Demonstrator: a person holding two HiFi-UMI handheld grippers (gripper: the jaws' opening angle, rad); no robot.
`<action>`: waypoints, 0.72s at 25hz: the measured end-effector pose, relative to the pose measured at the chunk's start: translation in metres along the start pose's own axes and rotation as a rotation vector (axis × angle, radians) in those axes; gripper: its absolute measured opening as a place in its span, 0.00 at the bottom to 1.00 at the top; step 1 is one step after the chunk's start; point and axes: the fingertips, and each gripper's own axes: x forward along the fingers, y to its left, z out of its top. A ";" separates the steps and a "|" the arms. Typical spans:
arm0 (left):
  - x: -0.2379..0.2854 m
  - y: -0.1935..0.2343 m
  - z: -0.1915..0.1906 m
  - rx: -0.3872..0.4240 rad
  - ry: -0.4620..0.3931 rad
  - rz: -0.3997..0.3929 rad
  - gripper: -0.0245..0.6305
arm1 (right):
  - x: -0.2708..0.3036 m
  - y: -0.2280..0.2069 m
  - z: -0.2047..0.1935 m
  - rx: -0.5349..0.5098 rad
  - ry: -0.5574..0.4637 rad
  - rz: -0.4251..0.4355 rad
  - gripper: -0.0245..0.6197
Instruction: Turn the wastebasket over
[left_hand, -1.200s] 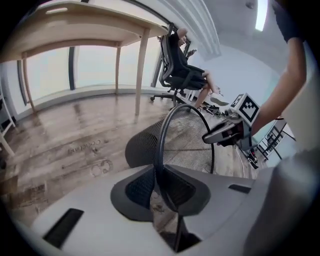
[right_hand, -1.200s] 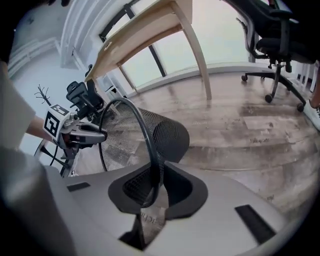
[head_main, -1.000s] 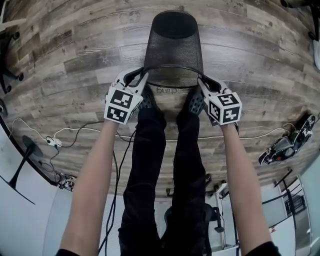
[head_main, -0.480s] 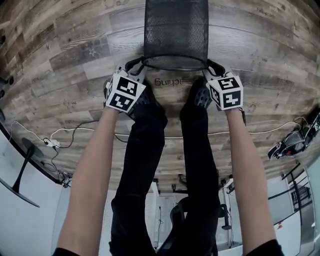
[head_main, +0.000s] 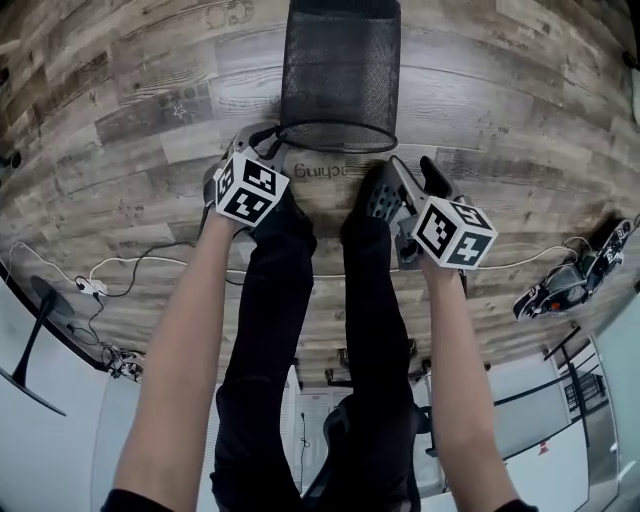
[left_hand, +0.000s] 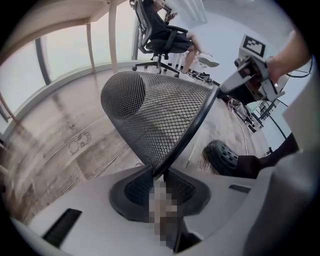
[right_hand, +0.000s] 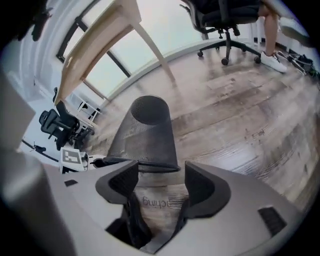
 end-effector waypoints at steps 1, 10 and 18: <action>0.001 -0.002 0.002 -0.002 0.001 0.000 0.15 | -0.004 0.009 0.005 -0.023 0.000 -0.005 0.48; 0.002 -0.017 0.012 -0.009 0.013 -0.003 0.16 | 0.035 0.076 0.028 -0.194 0.068 -0.030 0.55; -0.002 -0.022 0.016 -0.060 -0.034 -0.077 0.19 | 0.038 0.068 0.029 -0.214 0.080 -0.072 0.55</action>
